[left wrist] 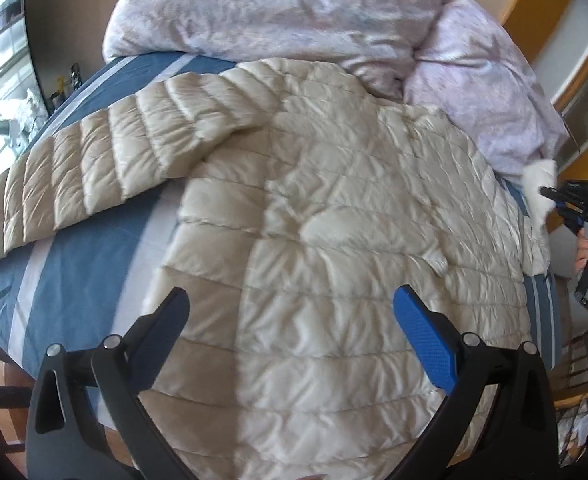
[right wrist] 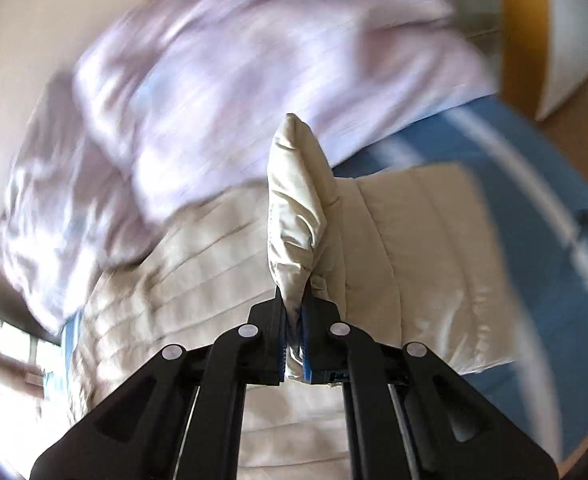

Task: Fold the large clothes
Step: 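Lift the sleeve and fold it across the jacket back with the right gripper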

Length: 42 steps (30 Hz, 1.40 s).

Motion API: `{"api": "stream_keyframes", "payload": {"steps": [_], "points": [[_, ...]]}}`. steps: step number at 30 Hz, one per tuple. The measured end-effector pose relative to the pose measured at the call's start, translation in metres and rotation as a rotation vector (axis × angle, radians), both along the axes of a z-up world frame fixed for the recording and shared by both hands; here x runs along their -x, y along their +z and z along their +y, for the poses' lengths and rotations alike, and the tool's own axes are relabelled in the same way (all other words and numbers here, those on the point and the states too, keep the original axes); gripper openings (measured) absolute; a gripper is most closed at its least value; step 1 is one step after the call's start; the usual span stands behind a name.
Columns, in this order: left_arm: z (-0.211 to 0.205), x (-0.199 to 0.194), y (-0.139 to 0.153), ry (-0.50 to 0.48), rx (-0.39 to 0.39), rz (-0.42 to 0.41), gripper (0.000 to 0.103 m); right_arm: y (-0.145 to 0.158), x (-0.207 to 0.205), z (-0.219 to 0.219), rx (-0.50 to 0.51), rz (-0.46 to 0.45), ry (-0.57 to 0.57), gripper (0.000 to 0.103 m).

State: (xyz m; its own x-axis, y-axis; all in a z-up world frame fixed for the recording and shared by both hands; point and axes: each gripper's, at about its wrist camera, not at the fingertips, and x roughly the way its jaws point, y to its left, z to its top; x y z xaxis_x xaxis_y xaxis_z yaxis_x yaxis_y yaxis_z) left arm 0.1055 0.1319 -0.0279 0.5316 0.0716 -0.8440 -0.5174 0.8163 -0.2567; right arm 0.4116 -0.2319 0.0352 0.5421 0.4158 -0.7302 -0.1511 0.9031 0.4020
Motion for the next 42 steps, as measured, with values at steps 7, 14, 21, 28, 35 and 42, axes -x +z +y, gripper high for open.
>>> {"api": "stream_keyframes", "payload": {"steps": [7, 14, 21, 28, 35, 42], "points": [[0.048, 0.025, 0.000, 0.075, -0.025, 0.003, 0.101, -0.030, 0.034, 0.126, 0.021, 0.088, 0.182, 0.006], [0.099, 0.052, 0.000, 0.188, -0.035, 0.008, 0.101, -0.051, 0.067, 0.220, 0.103, 0.129, 0.307, 0.006], [0.136, 0.069, -0.003, 0.263, -0.065, 0.016, 0.101, -0.039, 0.081, 0.246, 0.125, 0.109, 0.397, 0.052], [0.157, 0.070, -0.009, 0.285, -0.095, 0.043, 0.101, -0.002, 0.055, 0.217, 0.076, -0.022, 0.266, 0.051], [0.164, 0.063, -0.016, 0.280, -0.107, 0.068, 0.101, -0.048, 0.042, 0.216, 0.224, 0.071, 0.212, 0.051], [0.172, 0.067, -0.019, 0.305, -0.124, 0.081, 0.101, -0.084, 0.036, 0.225, 0.326, 0.087, 0.153, 0.060]]}}
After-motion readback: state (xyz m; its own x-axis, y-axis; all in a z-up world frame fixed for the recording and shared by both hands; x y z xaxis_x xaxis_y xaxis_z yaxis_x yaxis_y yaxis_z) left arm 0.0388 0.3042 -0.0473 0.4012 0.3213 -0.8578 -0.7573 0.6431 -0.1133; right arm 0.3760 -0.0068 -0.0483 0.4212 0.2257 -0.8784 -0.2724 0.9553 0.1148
